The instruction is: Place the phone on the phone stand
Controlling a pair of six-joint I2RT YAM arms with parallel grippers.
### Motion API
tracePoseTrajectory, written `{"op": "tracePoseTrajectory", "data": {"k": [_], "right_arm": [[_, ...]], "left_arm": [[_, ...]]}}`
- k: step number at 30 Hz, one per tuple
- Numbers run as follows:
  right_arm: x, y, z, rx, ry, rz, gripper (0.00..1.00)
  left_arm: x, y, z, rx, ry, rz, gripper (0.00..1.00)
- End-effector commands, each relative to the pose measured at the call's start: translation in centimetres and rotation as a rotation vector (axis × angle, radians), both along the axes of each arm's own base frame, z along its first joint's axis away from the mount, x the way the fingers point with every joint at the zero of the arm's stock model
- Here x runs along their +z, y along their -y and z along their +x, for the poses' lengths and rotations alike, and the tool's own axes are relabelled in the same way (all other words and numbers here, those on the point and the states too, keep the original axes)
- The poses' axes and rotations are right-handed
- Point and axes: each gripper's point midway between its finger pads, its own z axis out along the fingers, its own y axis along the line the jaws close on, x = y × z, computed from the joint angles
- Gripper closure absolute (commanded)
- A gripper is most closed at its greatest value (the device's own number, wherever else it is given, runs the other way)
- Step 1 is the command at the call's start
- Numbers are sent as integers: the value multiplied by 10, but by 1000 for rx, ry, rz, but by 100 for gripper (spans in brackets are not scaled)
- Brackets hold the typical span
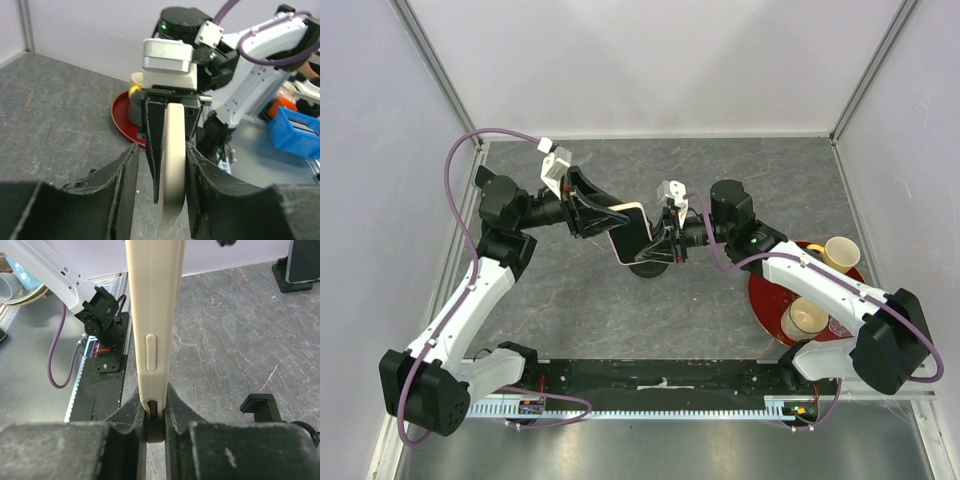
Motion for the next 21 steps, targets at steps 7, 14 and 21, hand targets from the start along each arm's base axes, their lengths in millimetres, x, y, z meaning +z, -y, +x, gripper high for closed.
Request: {"op": "tracePoseTrajectory", "data": {"k": [7,14,21], "right_arm": [[40,7,-11,72,166,39,100],[37,6,-9,63,170,20,100],[37,8,-11,73,155,14,100]], "left_arm": [[0,5,-18,-142,53,76,54],[-2,3,-18,-127,65,102,62],[-3,4,-18,-126,77,110,55]]}}
